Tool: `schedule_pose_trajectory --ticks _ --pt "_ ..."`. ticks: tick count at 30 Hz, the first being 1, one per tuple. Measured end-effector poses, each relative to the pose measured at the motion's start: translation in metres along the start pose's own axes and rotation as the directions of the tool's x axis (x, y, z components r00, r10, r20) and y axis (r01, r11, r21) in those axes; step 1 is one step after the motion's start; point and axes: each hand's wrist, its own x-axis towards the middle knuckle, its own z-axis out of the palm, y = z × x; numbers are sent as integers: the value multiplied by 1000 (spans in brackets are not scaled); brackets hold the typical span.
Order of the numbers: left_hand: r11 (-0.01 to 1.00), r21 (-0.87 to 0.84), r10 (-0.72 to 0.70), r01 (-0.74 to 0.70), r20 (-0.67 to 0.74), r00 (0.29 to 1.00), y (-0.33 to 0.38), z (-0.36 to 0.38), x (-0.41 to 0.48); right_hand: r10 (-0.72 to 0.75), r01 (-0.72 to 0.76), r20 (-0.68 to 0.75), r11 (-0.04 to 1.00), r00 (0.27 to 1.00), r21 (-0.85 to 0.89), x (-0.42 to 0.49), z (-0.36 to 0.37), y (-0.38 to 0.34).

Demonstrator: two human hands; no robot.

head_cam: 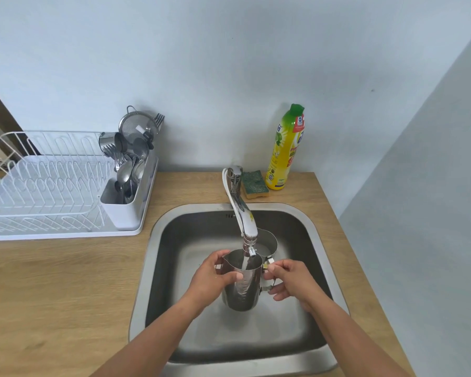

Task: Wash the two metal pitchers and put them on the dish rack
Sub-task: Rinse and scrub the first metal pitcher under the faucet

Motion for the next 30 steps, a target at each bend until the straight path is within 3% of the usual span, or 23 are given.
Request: schedule_pose_trajectory --ticks 15,26,30 --pt "974 -165 -158 154 -13 987 -10 5 3 64 -63 6 990 998 -128 -2 13 8" --pt "948 -93 -304 305 26 952 -14 5 5 177 -150 42 918 983 -368 2 18 1" --pt "941 -73 -327 329 45 944 -14 5 5 195 -171 34 919 980 -355 6 15 -1"
